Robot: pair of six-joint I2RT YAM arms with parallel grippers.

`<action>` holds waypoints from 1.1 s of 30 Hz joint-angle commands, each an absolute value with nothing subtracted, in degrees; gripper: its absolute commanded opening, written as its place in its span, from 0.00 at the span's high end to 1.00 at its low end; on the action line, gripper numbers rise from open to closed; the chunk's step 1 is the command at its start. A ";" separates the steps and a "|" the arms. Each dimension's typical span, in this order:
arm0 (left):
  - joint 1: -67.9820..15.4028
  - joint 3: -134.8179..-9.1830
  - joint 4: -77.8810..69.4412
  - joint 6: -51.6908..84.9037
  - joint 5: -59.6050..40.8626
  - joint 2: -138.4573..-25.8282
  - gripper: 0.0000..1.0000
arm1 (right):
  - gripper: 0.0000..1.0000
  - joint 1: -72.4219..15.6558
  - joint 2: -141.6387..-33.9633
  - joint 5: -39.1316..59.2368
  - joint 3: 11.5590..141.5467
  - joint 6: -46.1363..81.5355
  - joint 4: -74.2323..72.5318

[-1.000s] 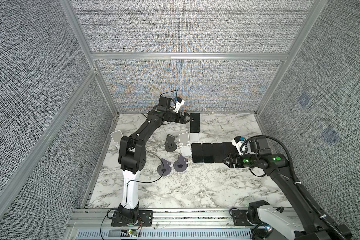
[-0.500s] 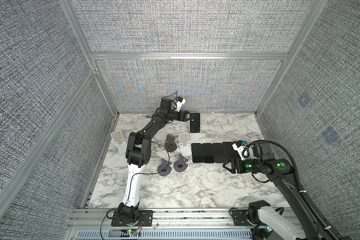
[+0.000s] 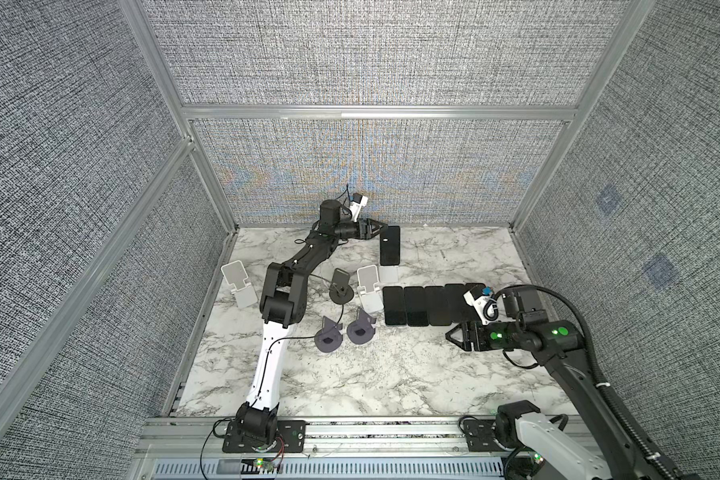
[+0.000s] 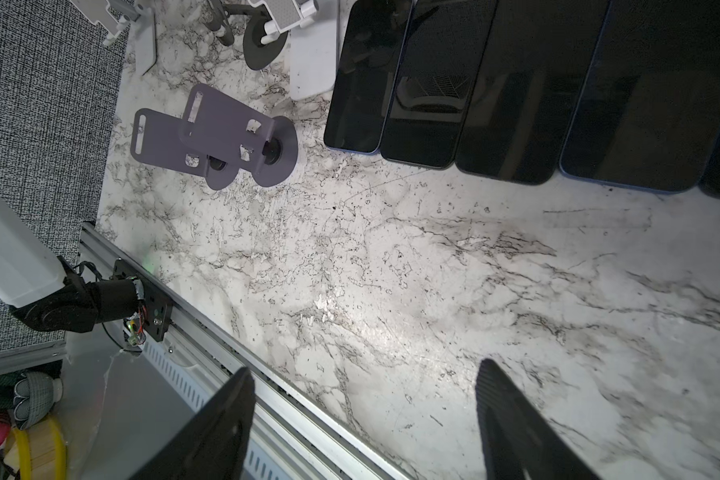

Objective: Remove the phone from the phone stand
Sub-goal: 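Grasp the green-edged phone with the left gripper and lift it off the stand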

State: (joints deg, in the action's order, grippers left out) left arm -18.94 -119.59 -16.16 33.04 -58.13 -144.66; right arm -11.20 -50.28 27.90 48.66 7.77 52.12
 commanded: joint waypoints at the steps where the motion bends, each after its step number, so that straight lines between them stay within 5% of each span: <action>1: -19.06 -119.50 -23.22 37.28 -60.12 -145.36 0.27 | 0.27 -11.23 -50.10 28.65 48.48 8.09 52.29; 33: -20.73 -124.27 -3.95 22.44 -57.39 -145.46 0.80 | 0.28 -11.10 -51.44 26.99 48.86 7.95 51.86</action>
State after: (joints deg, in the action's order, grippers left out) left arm -20.69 -123.94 -4.38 23.31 -56.99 -145.47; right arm -11.09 -51.53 27.18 48.36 8.14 52.01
